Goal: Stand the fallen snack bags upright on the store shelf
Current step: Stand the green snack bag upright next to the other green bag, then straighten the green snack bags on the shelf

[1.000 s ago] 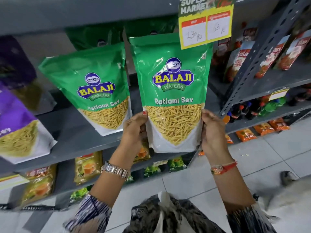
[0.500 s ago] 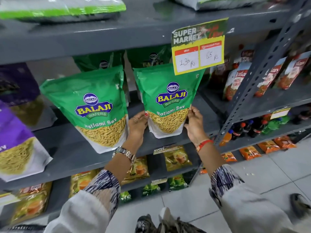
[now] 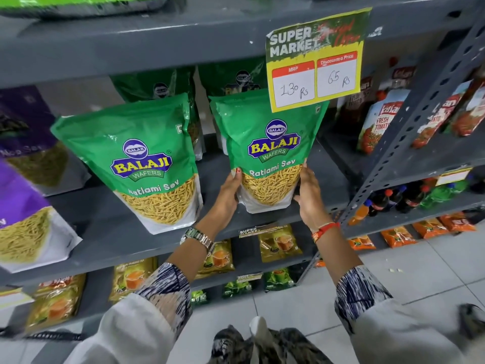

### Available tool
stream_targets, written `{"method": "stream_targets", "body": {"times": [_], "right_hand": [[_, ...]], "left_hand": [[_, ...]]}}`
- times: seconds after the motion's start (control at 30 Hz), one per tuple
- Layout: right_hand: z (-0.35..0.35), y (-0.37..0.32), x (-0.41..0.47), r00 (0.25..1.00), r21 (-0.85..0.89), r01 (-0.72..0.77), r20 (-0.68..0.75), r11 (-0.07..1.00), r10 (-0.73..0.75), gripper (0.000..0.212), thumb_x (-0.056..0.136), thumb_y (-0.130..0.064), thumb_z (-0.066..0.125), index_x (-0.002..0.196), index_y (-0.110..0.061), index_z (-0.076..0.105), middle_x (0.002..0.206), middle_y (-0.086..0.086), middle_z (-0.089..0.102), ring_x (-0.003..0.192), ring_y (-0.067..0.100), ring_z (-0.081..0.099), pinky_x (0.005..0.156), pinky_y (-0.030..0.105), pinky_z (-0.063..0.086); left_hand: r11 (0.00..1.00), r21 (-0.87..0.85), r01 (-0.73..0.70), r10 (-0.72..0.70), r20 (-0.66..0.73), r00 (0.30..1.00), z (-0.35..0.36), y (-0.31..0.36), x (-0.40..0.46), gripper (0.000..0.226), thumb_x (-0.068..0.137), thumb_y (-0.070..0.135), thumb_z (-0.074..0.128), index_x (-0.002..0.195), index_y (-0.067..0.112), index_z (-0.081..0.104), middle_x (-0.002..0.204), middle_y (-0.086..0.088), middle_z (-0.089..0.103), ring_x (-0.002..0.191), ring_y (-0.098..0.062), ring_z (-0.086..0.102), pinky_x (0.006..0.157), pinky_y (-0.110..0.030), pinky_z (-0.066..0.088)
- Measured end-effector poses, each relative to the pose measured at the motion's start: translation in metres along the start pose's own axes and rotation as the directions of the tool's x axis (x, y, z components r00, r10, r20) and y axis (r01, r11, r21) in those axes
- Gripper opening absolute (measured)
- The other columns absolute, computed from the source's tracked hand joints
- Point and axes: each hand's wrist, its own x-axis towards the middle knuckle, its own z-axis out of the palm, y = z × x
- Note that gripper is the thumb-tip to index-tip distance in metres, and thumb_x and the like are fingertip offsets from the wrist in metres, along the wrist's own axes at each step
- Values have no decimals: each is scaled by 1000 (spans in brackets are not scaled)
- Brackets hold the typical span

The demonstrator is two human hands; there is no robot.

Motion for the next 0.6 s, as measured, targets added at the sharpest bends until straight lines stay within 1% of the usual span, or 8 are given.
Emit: {"method": "stream_targets", "body": {"times": [0.1, 0.23, 0.3, 0.37, 0.43, 0.5, 0.57, 0.6], "right_hand": [[-1, 3, -1, 1000, -9, -15, -22, 1000, 14, 49, 94, -48, 35, 134, -21, 44, 136, 3, 53, 122, 18, 52, 103, 41, 42], [1, 6, -7, 996, 11, 9, -84, 1000, -8, 56, 88, -58, 37, 129, -22, 46, 138, 5, 51, 124, 20, 51, 108, 48, 39], [1, 8, -14, 978, 100, 65, -202, 993, -43, 50, 88, -52, 41, 123, -18, 49, 130, 5, 56, 114, 16, 56, 102, 44, 44], [3, 13, -27, 935, 184, 162, -342, 970, -91, 24, 94, -30, 42, 111, -18, 53, 115, 4, 59, 99, 11, 56, 91, 37, 45], [9, 22, -48, 898, 199, 234, -419, 952, -133, 13, 93, -21, 43, 98, -21, 55, 100, 2, 59, 88, 10, 55, 83, 32, 47], [21, 32, -69, 902, 180, 300, -372, 937, -218, 11, 88, -21, 45, 89, -24, 55, 91, 0, 59, 80, 9, 57, 73, 27, 49], [40, 42, -88, 933, 123, 311, -227, 943, -278, 10, 85, -24, 46, 86, -27, 56, 90, -1, 61, 79, 8, 60, 69, 23, 53], [52, 46, -94, 947, 100, 306, -138, 947, -291, 10, 84, -25, 48, 85, -27, 57, 89, -1, 62, 79, 8, 63, 70, 23, 55]], "left_hand": [[1000, 3, 5, -5, -2, 1000, -1, -2, 1, 44, 96, 30, 32, 137, 13, 36, 143, -10, 45, 122, -19, 50, 108, -38, 37], [996, 70, -49, 52, -41, 998, -3, -1, -1, 45, 95, 29, 36, 139, 16, 33, 138, -4, 48, 128, -19, 46, 111, -39, 35], [988, 110, -109, 120, -95, 988, -8, -1, -7, 49, 94, 33, 39, 141, 22, 29, 146, 1, 40, 134, -13, 37, 115, -36, 28], [971, 179, -155, 179, -126, 976, -16, -1, -24, 49, 94, 34, 39, 141, 26, 29, 148, 5, 35, 131, -5, 35, 111, -27, 26], [938, 255, -234, 286, -189, 940, -28, -3, -52, 38, 94, 28, 41, 132, 22, 44, 132, -2, 52, 117, -6, 50, 100, -20, 38], [878, 317, -359, 458, -331, 825, -43, -2, -82, 25, 90, 21, 42, 107, 15, 59, 100, -10, 66, 89, -10, 61, 78, -18, 49], [823, 340, -456, 568, -520, 638, -68, -2, -98, 18, 85, 13, 42, 85, 15, 60, 77, -7, 60, 68, -10, 55, 61, -22, 44], [808, 343, -478, 579, -607, 544, -82, -1, -101, 17, 83, 12, 43, 80, 18, 58, 74, -3, 57, 66, -10, 51, 61, -24, 42]]}}
